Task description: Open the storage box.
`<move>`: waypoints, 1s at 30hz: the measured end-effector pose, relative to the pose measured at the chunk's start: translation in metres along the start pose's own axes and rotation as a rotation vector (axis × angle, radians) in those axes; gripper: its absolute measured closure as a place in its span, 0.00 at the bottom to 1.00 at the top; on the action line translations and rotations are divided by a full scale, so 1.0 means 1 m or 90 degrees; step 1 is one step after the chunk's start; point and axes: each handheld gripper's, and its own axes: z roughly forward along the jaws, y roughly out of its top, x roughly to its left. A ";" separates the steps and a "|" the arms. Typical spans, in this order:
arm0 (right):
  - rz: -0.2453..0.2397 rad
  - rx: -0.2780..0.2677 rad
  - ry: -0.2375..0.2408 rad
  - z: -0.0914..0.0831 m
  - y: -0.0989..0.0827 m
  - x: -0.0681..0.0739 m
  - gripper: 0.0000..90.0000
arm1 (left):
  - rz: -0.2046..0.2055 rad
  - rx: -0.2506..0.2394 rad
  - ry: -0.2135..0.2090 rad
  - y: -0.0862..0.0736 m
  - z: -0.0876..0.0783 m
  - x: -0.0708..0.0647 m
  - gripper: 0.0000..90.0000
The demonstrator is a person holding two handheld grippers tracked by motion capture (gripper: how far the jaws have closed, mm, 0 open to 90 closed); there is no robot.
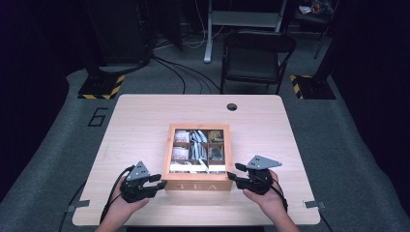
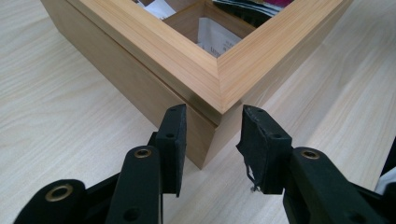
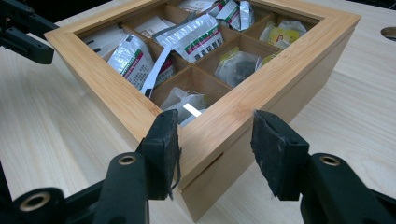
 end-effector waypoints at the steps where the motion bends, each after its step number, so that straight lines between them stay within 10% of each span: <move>1: -0.004 0.000 0.003 0.000 0.000 0.000 0.55 | -0.005 -0.001 -0.002 0.001 0.000 0.000 0.68; 16: -0.008 -0.013 0.015 -0.009 0.007 0.003 0.50 | -0.022 0.005 -0.009 0.008 -0.003 0.001 0.67; 21: -0.004 -0.011 0.026 -0.014 0.008 0.002 0.49 | -0.050 -0.089 -0.018 0.019 -0.019 0.006 0.73; 30: -0.002 -0.002 0.026 -0.015 0.001 0.005 0.48 | -0.032 -0.034 -0.012 0.018 -0.012 0.004 0.68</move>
